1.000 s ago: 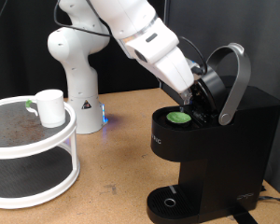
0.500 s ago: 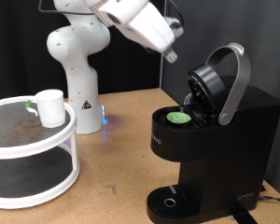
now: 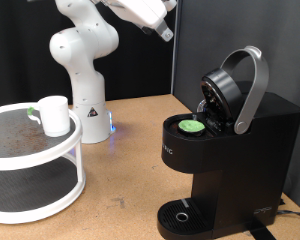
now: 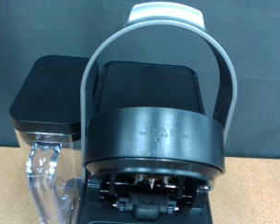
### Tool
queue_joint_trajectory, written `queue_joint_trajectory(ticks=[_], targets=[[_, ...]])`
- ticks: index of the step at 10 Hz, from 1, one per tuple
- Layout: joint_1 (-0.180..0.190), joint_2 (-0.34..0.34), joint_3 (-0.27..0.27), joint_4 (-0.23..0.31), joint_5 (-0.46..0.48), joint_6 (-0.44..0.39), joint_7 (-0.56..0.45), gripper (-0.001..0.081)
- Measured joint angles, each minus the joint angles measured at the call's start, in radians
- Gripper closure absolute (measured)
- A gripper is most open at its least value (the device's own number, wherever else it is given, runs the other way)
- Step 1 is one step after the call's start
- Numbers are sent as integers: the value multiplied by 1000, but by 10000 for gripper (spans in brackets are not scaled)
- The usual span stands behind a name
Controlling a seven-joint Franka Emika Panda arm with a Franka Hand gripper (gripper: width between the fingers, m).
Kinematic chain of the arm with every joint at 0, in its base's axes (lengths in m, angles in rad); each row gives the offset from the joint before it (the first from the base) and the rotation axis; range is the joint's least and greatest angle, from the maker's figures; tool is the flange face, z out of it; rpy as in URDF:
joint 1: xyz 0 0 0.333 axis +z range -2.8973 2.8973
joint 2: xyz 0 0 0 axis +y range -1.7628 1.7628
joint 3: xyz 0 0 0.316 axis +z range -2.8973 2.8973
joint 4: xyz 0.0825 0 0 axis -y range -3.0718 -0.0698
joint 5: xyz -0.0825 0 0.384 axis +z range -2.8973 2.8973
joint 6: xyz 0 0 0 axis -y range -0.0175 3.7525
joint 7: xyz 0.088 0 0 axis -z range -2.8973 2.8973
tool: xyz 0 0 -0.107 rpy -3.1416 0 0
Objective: Make a cup of coffee with the keurig machine
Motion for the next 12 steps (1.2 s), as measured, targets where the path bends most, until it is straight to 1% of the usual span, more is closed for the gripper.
queue_joint_trajectory(ticks=[2, 4, 5, 8, 9, 10, 12], targets=[[12, 1, 3, 2, 49, 10, -8, -1], [45, 6, 15, 26, 58, -18, -7, -1], [60, 12, 34, 35, 58, -14, 4, -1], [94, 36, 102, 39, 91, 104, 73, -1], [96, 54, 111, 51, 91, 123, 95, -1], [96, 54, 110, 50, 91, 118, 91, -1], [109, 56, 112, 53, 174, 139, 65, -1]])
